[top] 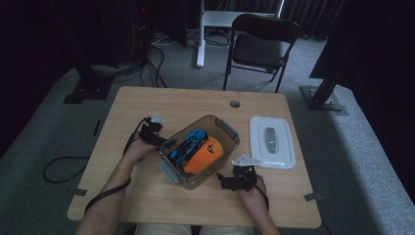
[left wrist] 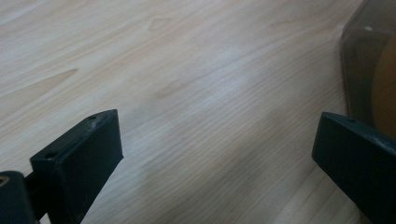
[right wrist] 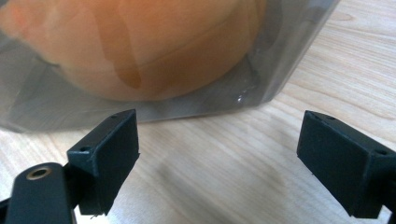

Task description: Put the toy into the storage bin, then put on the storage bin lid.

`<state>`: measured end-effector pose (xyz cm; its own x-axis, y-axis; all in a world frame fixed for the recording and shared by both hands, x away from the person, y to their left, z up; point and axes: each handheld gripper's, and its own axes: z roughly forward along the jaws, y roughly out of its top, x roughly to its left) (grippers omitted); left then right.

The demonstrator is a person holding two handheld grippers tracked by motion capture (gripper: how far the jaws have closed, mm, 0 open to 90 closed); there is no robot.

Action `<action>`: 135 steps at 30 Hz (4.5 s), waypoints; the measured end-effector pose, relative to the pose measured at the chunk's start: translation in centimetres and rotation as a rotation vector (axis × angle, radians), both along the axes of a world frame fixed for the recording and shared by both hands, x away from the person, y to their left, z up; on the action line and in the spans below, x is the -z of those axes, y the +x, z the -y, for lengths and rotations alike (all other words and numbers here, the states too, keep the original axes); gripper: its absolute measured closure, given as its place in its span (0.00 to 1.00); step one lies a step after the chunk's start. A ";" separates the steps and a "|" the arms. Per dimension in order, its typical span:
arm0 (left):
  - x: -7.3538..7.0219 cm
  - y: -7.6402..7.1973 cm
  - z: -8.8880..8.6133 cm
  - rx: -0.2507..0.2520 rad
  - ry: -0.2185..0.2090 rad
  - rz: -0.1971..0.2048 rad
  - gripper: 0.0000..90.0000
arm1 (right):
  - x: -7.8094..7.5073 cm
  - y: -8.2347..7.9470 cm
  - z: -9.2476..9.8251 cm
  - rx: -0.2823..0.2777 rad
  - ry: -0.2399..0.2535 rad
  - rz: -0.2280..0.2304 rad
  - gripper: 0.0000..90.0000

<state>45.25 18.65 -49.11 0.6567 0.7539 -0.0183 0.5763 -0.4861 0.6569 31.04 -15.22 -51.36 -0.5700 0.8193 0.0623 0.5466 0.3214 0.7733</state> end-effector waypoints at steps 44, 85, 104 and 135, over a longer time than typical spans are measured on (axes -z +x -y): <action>-0.1 -8.6 1.3 0.057 -0.003 0.071 0.03 | -0.7 1.0 1.9 -0.001 -0.009 0.030 0.15; 1.0 -13.5 7.1 0.195 -0.005 0.039 0.02 | -3.1 2.1 11.0 0.371 -0.045 0.068 0.25; 1.6 -14.1 5.3 0.152 -0.013 0.040 0.02 | -1.2 7.4 13.5 0.483 -0.046 0.002 0.35; 2.4 -14.6 1.0 0.010 -0.024 0.058 0.02 | -5.7 3.3 13.1 0.475 0.012 0.072 0.75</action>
<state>30.66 17.64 -51.54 0.6649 0.7469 0.0023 0.5319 -0.4757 0.7006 34.30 -28.34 -45.64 -0.1358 0.9896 0.0471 0.5757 0.0401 0.8167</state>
